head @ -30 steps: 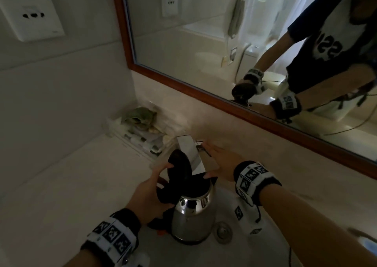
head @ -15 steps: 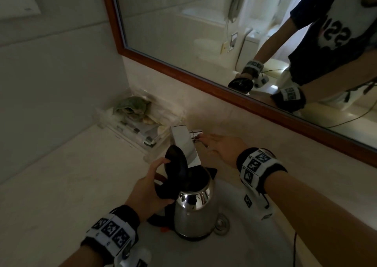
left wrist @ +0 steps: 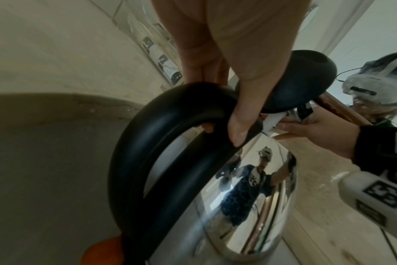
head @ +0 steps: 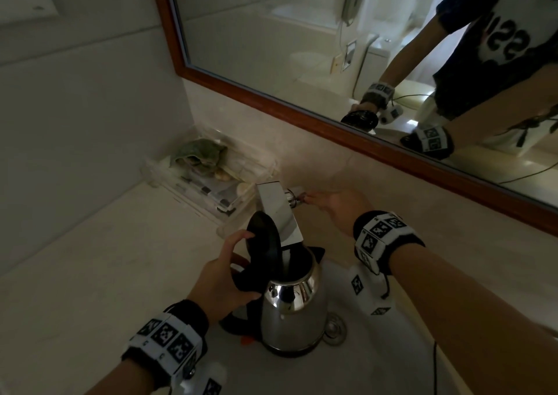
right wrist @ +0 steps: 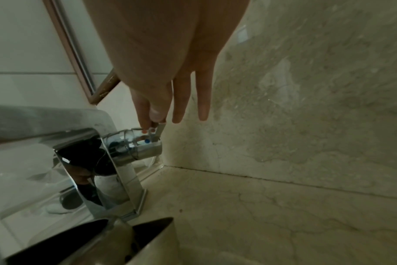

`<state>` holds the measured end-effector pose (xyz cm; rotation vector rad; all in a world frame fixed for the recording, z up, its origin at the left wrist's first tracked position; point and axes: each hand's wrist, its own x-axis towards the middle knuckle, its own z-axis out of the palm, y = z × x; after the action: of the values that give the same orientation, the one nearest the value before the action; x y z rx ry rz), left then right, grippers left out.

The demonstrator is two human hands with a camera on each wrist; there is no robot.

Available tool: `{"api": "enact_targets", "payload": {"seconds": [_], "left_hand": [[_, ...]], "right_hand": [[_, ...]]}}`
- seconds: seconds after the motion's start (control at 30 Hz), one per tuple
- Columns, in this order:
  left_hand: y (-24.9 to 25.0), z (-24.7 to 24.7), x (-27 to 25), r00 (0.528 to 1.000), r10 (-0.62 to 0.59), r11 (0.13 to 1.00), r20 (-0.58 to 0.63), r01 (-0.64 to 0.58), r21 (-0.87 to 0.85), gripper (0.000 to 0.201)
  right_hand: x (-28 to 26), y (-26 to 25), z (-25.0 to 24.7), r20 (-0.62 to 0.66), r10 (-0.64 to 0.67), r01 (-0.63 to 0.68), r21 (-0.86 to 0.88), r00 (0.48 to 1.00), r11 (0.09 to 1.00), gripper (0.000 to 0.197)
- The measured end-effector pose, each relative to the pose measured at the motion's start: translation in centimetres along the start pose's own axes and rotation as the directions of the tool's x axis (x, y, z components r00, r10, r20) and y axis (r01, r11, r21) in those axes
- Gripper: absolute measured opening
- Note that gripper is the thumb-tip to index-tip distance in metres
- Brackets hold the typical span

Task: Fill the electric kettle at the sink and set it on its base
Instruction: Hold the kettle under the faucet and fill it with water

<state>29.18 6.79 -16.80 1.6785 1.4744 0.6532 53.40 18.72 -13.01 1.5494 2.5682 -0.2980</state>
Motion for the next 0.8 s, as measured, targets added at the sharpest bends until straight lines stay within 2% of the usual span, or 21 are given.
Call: {"api": "enact_targets", "payload": {"seconds": [0.23, 0.3, 0.47, 0.53, 0.63, 0.7, 0.8], "left_hand": [[-0.4, 0.1, 0.1, 1.000, -0.013, 1.000, 0.006, 0.013, 0.000, 0.101], [-0.5, 0.2, 0.1, 1.000, -0.006, 1.000, 0.008, 0.006, 0.002, 0.101], [-1.0, 0.3, 0.2, 1.000, 0.002, 1.000, 0.022, -0.002, 0.003, 0.102], [-1.2, 0.3, 0.3, 1.000, 0.008, 1.000, 0.026, -0.009, 0.008, 0.102], [-1.4, 0.3, 0.3, 0.999, 0.009, 1.000, 0.033, -0.010, 0.010, 0.102], [-1.4, 0.4, 0.4, 0.999, 0.008, 1.000, 0.031, -0.008, 0.002, 0.102], [-1.6, 0.5, 0.5, 1.000, 0.012, 1.000, 0.025, -0.012, 0.000, 0.103]], "right_hand": [[-2.2, -1.3, 0.1, -0.038, 0.066, -0.056, 0.213, 0.997, 0.975, 0.055], [-2.3, -1.3, -0.2, -0.002, 0.099, -0.095, 0.260, 0.995, 0.961, 0.061], [-4.3, -1.0, 1.0, 0.113, 0.308, -0.327, 0.424, 0.944, 0.845, 0.091], [-5.3, -1.3, 1.8, 0.224, 0.283, -0.357, 0.451, 0.933, 0.818, 0.104], [-6.2, -2.6, 3.1, 0.333, 0.165, -0.312, 0.456, 0.928, 0.833, 0.117], [-6.2, -3.8, 3.8, 0.333, 0.096, -0.266, 0.511, 0.938, 0.818, 0.122], [-5.6, -5.2, 5.1, 0.299, 0.042, -0.212, 0.563, 0.953, 0.799, 0.120]]}}
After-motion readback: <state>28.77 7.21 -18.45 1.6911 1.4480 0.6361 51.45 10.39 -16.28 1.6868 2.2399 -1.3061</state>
